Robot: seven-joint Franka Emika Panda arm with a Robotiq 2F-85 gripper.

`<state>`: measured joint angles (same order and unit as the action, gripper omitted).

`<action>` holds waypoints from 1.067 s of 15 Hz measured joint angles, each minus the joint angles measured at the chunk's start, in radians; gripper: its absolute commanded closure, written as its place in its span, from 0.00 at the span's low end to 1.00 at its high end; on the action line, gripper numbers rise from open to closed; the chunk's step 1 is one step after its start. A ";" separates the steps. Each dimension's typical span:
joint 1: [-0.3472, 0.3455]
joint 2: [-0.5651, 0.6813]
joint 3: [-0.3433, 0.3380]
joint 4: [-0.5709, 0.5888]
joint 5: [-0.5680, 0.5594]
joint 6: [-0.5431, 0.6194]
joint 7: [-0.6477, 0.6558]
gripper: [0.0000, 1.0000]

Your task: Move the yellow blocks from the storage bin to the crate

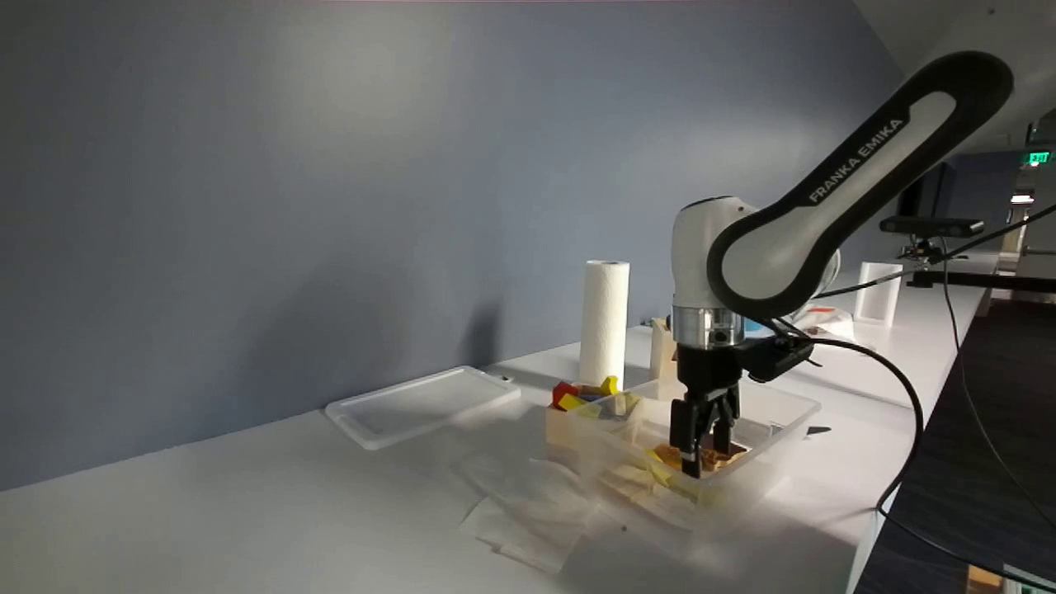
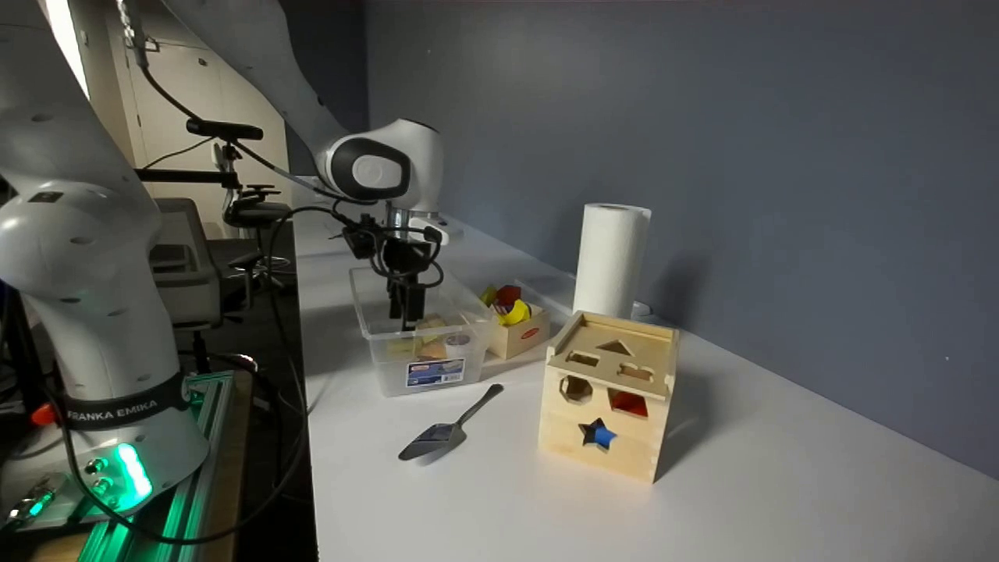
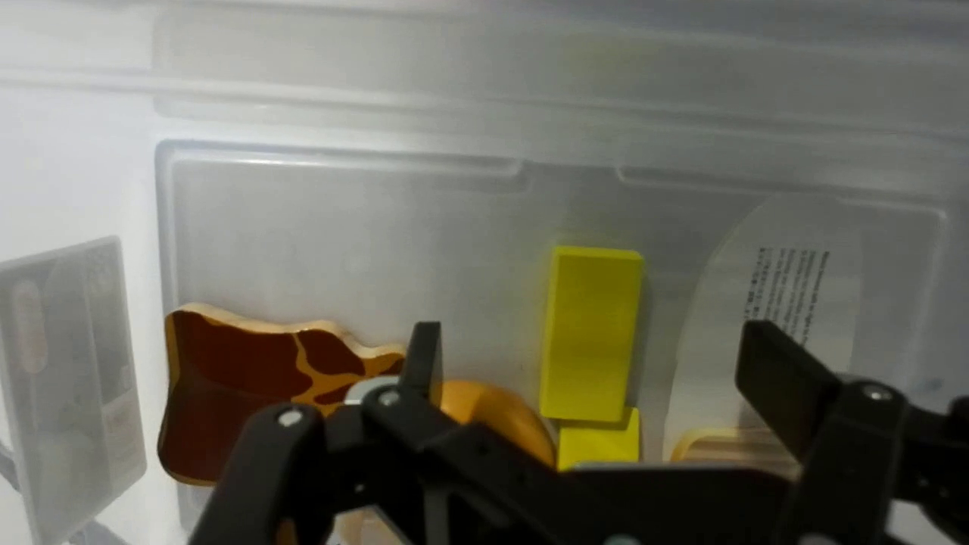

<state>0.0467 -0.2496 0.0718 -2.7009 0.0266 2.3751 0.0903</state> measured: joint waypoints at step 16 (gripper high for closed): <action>-0.001 0.081 0.004 -0.045 -0.006 0.214 -0.020 0.84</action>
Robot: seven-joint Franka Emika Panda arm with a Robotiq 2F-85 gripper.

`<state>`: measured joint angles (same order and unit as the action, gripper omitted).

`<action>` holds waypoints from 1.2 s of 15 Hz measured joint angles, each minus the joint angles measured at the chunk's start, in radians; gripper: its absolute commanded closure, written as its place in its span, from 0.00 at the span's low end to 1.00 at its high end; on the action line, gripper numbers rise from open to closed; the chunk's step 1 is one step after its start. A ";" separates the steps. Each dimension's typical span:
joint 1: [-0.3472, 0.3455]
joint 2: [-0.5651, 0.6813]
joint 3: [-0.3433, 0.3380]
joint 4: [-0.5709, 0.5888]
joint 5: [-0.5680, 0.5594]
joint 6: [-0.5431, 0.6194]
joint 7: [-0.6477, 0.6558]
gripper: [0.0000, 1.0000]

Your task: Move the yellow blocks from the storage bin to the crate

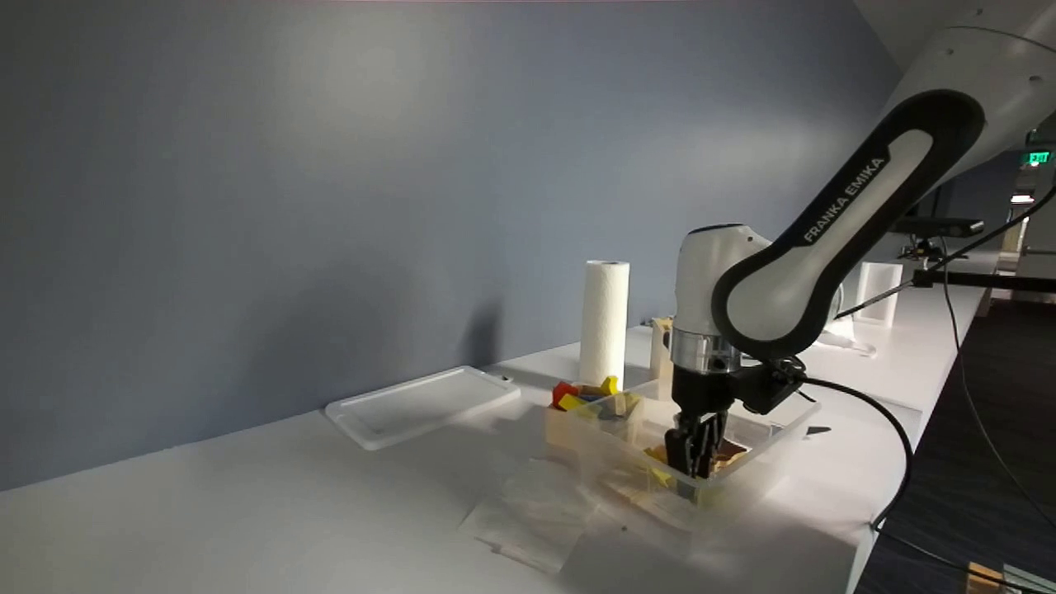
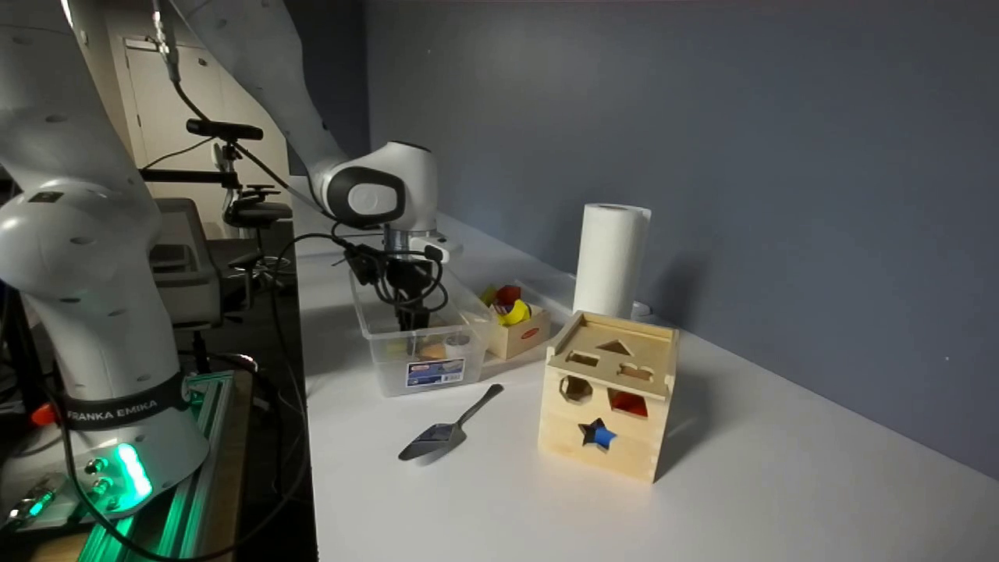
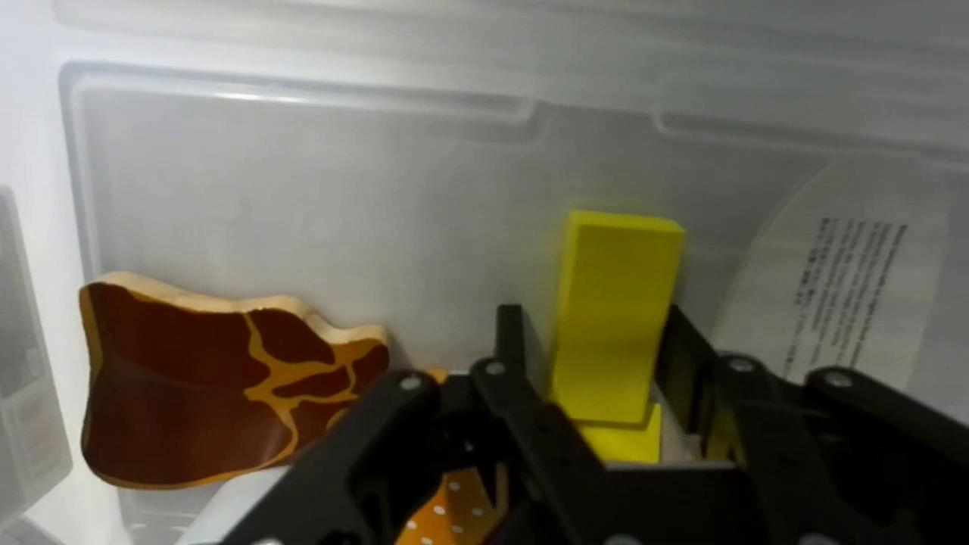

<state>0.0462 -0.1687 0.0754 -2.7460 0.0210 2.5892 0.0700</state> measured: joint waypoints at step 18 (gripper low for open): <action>0.101 -0.232 0.192 0.049 -0.230 -0.228 0.069 0.92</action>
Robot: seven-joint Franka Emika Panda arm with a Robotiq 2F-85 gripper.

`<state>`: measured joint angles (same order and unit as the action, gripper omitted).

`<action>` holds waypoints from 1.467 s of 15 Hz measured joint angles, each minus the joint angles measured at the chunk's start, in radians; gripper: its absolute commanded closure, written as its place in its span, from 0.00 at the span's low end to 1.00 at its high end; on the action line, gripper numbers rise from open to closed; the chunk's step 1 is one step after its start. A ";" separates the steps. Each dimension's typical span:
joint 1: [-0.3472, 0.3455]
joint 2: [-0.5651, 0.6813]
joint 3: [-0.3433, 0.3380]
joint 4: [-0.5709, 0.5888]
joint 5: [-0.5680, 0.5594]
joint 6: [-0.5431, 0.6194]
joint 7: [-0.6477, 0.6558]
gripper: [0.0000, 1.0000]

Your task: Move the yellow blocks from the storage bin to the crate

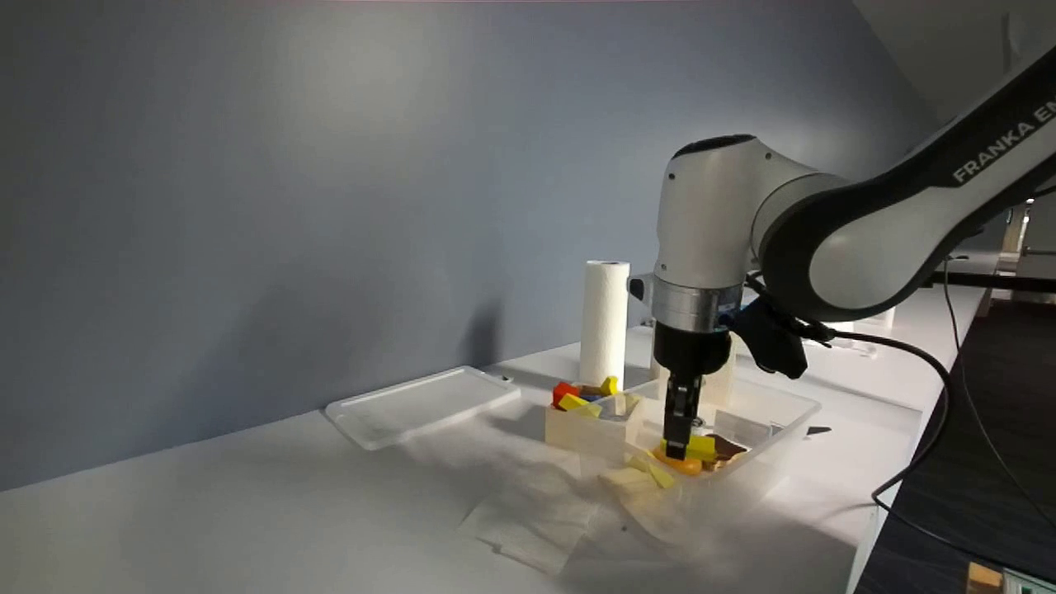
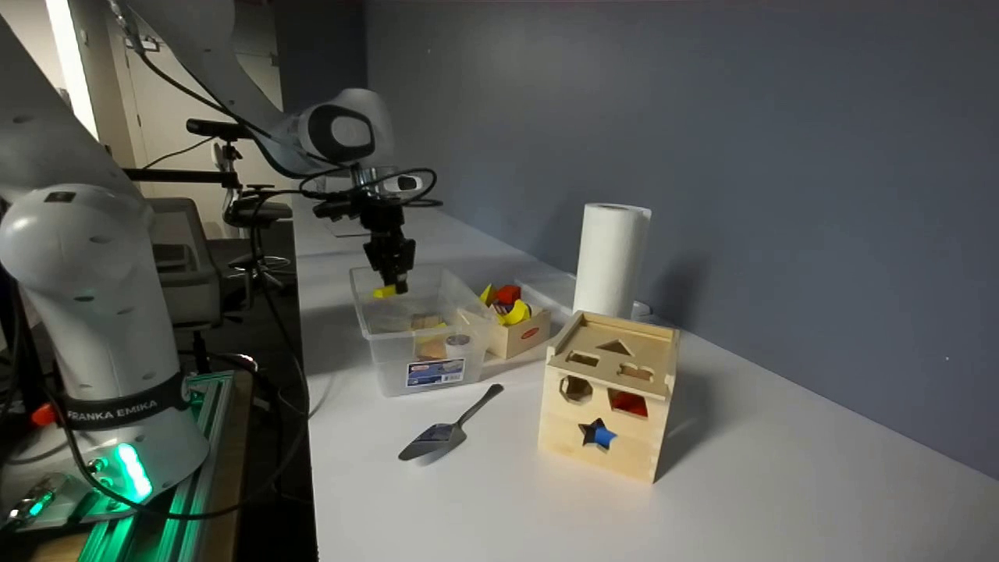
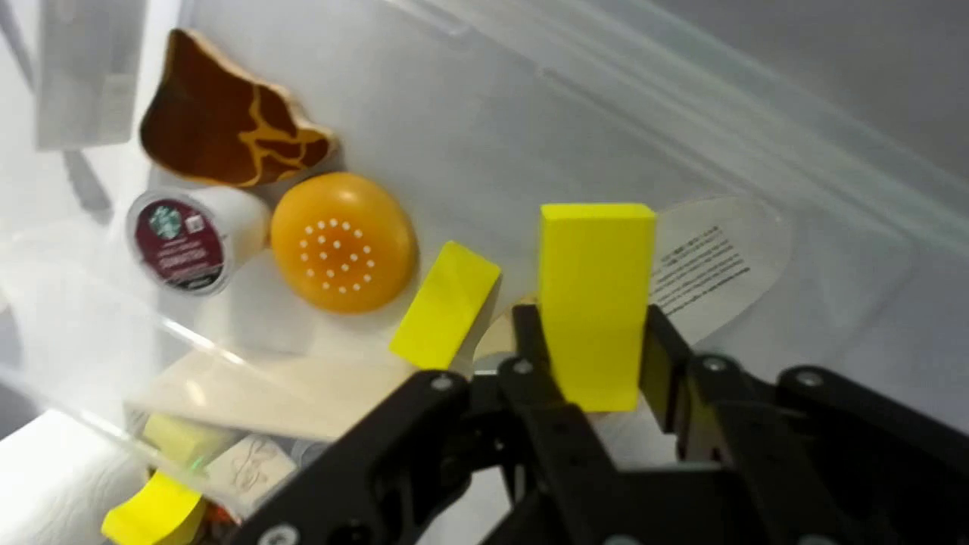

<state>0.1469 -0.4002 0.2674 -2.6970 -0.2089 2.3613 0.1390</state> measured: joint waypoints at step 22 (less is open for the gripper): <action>-0.094 0.173 -0.050 0.350 -0.497 0.109 -0.157 0.92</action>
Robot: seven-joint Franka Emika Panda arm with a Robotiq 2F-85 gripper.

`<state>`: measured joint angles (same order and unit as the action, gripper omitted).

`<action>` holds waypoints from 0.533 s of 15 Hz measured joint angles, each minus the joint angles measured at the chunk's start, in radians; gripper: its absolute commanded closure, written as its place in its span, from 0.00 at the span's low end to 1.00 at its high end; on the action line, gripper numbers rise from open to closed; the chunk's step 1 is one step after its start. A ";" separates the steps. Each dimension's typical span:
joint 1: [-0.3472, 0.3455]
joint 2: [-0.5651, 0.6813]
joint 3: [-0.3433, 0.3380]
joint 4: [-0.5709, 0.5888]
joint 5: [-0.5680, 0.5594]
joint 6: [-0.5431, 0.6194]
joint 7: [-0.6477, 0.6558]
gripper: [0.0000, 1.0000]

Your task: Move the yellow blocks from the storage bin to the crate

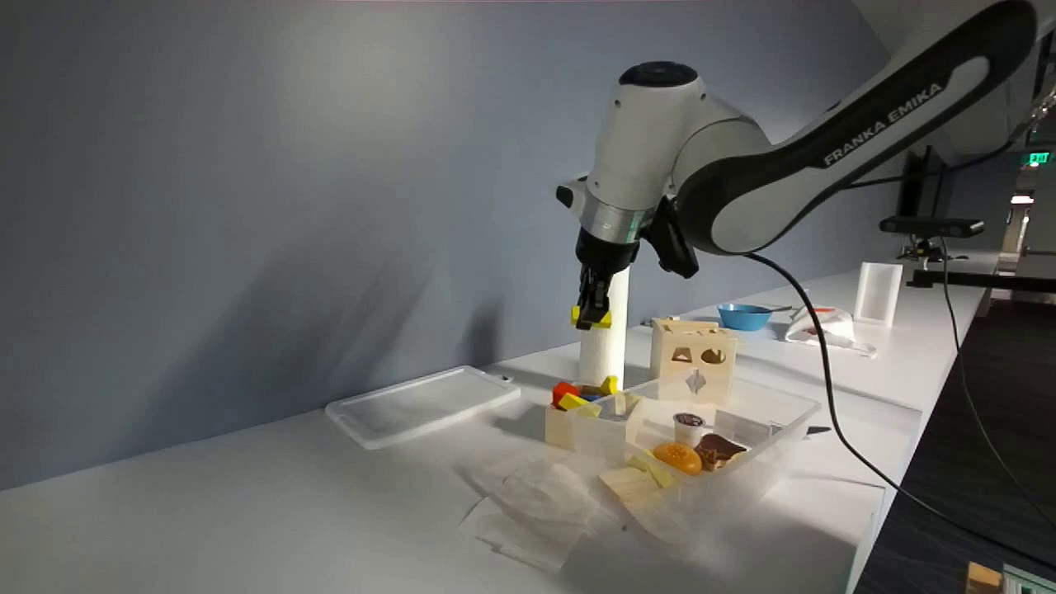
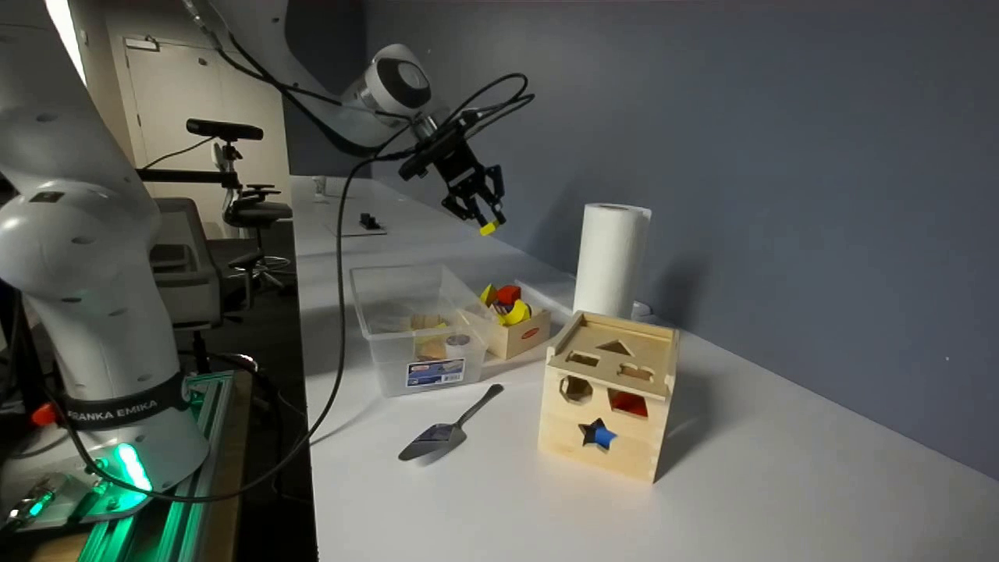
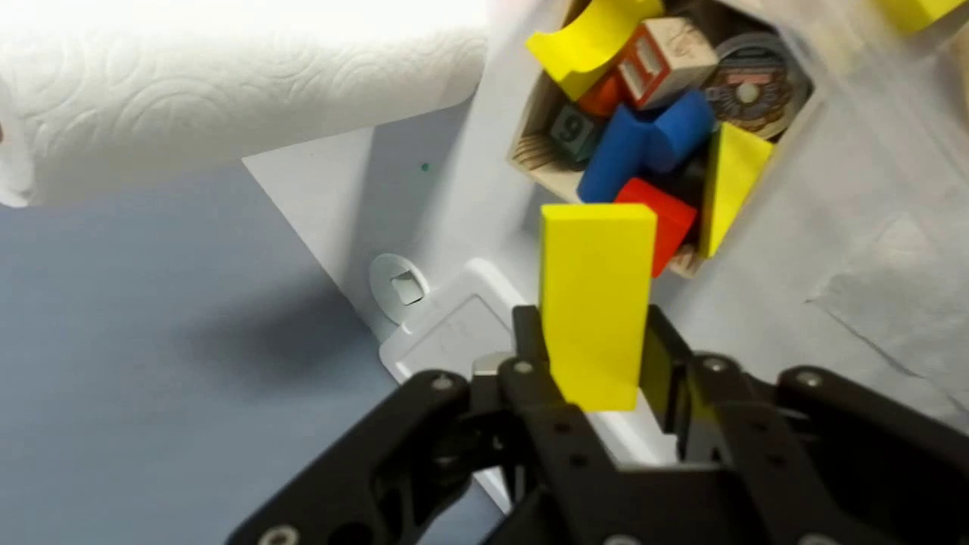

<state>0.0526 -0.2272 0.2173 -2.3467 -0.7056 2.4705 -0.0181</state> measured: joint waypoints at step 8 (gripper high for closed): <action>-0.037 0.173 -0.101 0.106 -0.163 0.143 0.072 0.92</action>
<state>0.0154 -0.0544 0.1159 -2.2402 -0.8688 2.6135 0.0544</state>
